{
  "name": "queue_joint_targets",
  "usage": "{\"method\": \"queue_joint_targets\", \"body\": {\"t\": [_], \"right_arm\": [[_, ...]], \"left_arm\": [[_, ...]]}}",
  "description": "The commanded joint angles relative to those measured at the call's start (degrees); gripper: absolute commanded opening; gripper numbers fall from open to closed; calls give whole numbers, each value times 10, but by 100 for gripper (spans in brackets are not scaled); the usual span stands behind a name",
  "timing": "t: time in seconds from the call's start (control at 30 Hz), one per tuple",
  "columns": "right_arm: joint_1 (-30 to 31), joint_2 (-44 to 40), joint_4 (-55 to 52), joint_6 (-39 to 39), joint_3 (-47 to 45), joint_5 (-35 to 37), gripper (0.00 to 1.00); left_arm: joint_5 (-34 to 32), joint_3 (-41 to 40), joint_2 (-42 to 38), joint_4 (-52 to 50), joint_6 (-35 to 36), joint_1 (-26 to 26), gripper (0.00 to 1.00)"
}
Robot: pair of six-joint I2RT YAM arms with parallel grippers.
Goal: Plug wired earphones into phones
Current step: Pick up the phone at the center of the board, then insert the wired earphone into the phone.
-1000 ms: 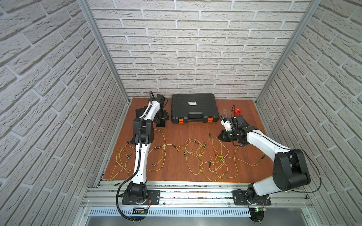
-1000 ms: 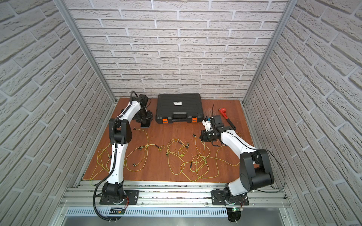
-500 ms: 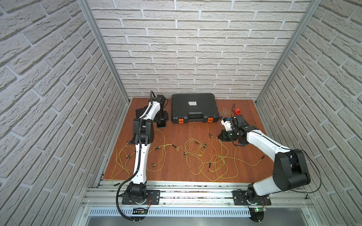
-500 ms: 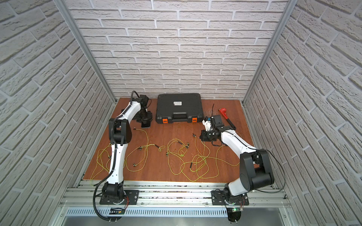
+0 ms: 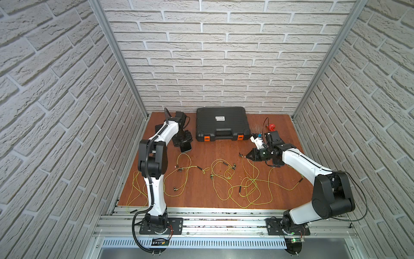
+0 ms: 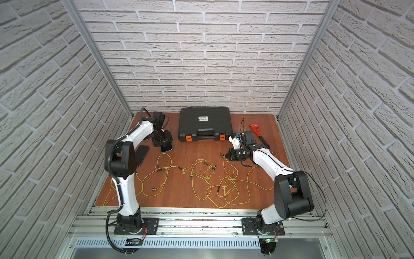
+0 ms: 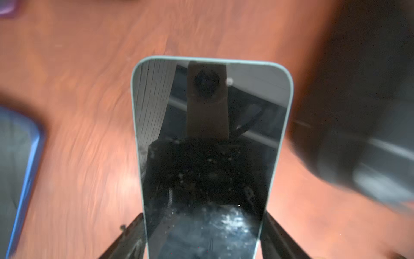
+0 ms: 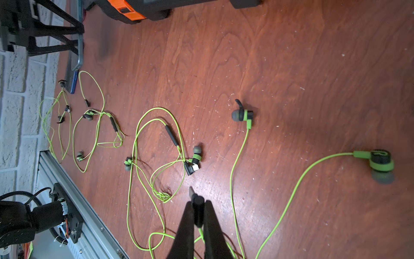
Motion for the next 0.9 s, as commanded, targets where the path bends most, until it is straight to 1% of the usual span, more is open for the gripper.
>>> {"method": "queue_joint_targets", "body": {"t": [0.0,0.1,0.23,0.37,0.4,0.47,0.53,0.67,0.73,0.87], "right_arm": [[10,-14,39,-10,0,-40,6],[20,-11,59,-5,8,-42,6],[49,-12,102,4,10,-31,6],[78,-19,160,21,-2,-1,6],[84,-22,173,26,-6,12,6],[98,-30,199,38,-16,44,6],[111,-41,235,52,-33,66,6],[141,-55,293,67,-60,105,6],[158,-56,326,75,-69,127,6],[191,-45,406,101,-84,163,6]], "left_arm": [[26,-40,-82,101,-75,-17,50],[38,-88,-123,145,-127,-27,47],[63,-152,-163,242,-235,-51,42],[50,-154,-177,288,-315,-96,35],[55,-158,-180,305,-336,-106,33],[87,-179,-182,365,-398,-118,27],[105,-201,-185,410,-455,-125,18],[93,-236,-206,441,-541,-136,3],[87,-251,-216,449,-582,-142,0],[97,-292,-227,512,-668,-147,0]]}}
